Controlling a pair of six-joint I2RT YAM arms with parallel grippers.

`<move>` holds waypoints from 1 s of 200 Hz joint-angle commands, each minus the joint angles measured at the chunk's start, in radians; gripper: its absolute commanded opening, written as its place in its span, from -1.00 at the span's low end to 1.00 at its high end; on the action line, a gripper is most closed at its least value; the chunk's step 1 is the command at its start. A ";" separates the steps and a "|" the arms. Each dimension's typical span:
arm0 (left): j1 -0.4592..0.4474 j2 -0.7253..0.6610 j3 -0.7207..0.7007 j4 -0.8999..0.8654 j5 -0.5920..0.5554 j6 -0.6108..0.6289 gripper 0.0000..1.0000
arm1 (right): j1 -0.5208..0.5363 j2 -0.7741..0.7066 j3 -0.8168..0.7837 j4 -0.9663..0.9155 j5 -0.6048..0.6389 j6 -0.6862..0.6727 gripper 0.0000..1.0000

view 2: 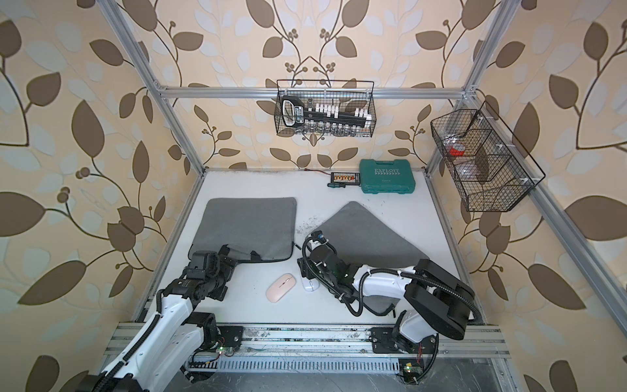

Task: Put the mouse into the laptop bag
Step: Unzip the zipper on the zippered laptop bag.

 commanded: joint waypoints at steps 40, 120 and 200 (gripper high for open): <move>-0.006 0.195 0.080 0.019 -0.138 -0.045 0.97 | 0.019 0.146 0.159 -0.035 -0.030 -0.085 0.14; -0.006 0.206 0.106 0.006 -0.318 -0.007 0.97 | -0.030 0.327 0.294 -0.094 -0.003 -0.162 -0.03; 0.013 0.409 0.247 0.006 -0.406 0.052 0.97 | -0.064 0.392 0.324 -0.121 -0.027 -0.269 -0.03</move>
